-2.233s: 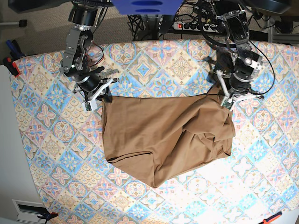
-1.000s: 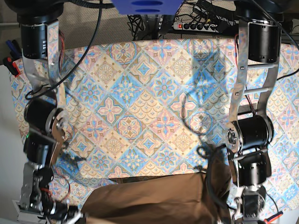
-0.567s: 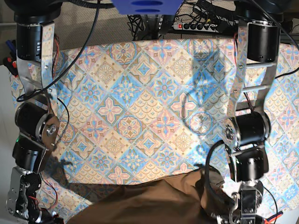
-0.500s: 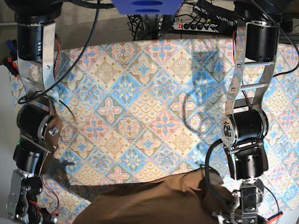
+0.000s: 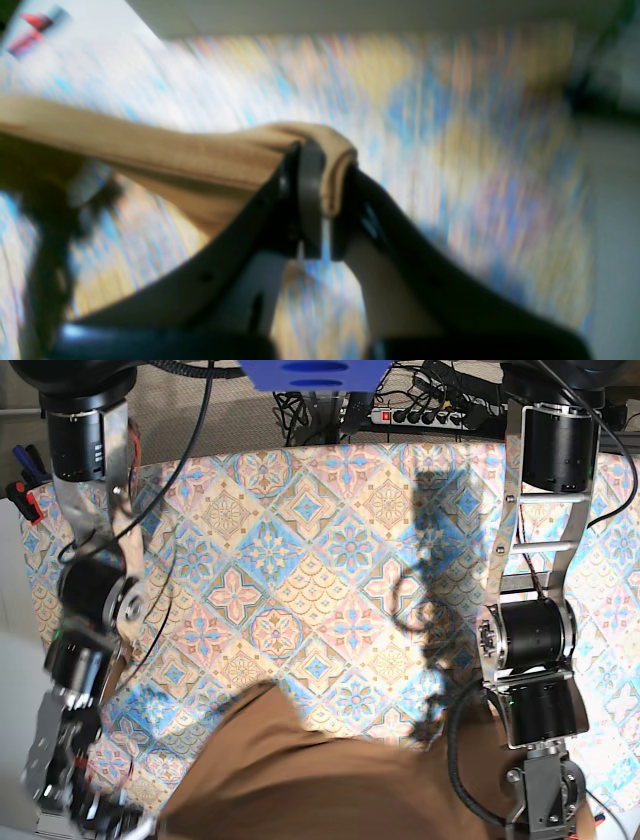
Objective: Layout the t-shirt on the table in an organized manner, then fold the t-shirt properly
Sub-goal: 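Lift the shirt high with both grippers and shake it out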
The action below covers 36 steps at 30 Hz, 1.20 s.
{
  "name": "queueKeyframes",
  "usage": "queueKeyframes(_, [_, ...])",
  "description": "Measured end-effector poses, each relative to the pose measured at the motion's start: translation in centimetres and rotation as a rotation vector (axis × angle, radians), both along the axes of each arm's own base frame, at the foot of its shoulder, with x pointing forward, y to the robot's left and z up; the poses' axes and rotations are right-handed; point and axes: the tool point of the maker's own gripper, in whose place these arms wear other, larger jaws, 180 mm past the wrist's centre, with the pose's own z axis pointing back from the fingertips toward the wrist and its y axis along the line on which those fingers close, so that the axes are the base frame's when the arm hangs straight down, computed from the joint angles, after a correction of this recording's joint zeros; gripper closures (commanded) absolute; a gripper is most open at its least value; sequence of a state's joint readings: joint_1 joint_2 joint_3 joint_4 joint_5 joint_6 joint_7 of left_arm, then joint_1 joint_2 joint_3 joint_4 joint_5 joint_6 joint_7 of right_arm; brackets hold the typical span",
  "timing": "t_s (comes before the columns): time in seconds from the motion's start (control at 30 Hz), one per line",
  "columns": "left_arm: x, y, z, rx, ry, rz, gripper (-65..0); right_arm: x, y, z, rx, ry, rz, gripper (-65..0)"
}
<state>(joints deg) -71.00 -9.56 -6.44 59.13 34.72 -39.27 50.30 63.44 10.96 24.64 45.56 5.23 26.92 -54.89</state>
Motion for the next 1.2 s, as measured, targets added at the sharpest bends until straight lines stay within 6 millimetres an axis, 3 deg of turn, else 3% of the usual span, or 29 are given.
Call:
queueKeyframes(0.07, [-0.2,0.7,1.0,0.008,-0.015,0.019,0.0,0.4,0.2,3.7,0.019,-0.086,0.007,0.0])
queueKeyframes(0.13, [-0.3,0.6,2.2,0.01,-0.044,0.017,0.0,0.3,-0.3,3.8,0.008,-0.077,-0.001,0.0])
queueKeyframes(0.3, [-2.6,0.3,3.8,0.048,-0.117,0.031,0.0,-1.4,-0.4,-4.2,-0.011,0.104,0.001,0.0])
queueKeyframes(0.4, [-3.3,1.2,0.5,0.076,-0.057,0.068,0.0,-2.8,0.0,-8.5,-0.006,0.174,0.012,0.0])
queueKeyframes(0.47, [-3.3,1.4,-1.0,0.08,-0.024,0.069,0.0,-3.3,0.0,-9.6,-0.01,0.208,0.012,0.0])
queueKeyframes(0.53, [-3.3,1.2,-1.3,0.079,-0.018,0.063,0.0,-2.9,0.0,-8.9,-0.007,0.19,0.009,0.0])
queueKeyframes(0.63, [-3.2,1.1,-0.1,0.076,-0.048,0.061,0.0,-2.2,-0.2,-7.0,-0.003,0.139,0.004,0.0])
queueKeyframes(0.9, [-3.4,1.4,-1.1,0.08,-0.031,0.071,0.0,-2.2,-0.1,-6.9,-0.007,0.146,0.006,0.0])
queueKeyframes(0.97, [-3.2,1.2,-2.3,0.095,0.002,0.066,0.0,-2.3,-0.2,-7.0,-0.008,0.149,0.005,0.0])
queueKeyframes(1.13, [-1.4,-0.3,-8.2,0.09,0.159,-0.01,0.0,-1.7,-0.4,-6.2,0.0,0.098,-0.013,0.0])
queueKeyframes(1.2, [-0.6,-0.5,-7.9,0.057,0.168,-0.032,0.0,-1.3,-0.9,-5.6,0.016,0.078,-0.05,0.0])
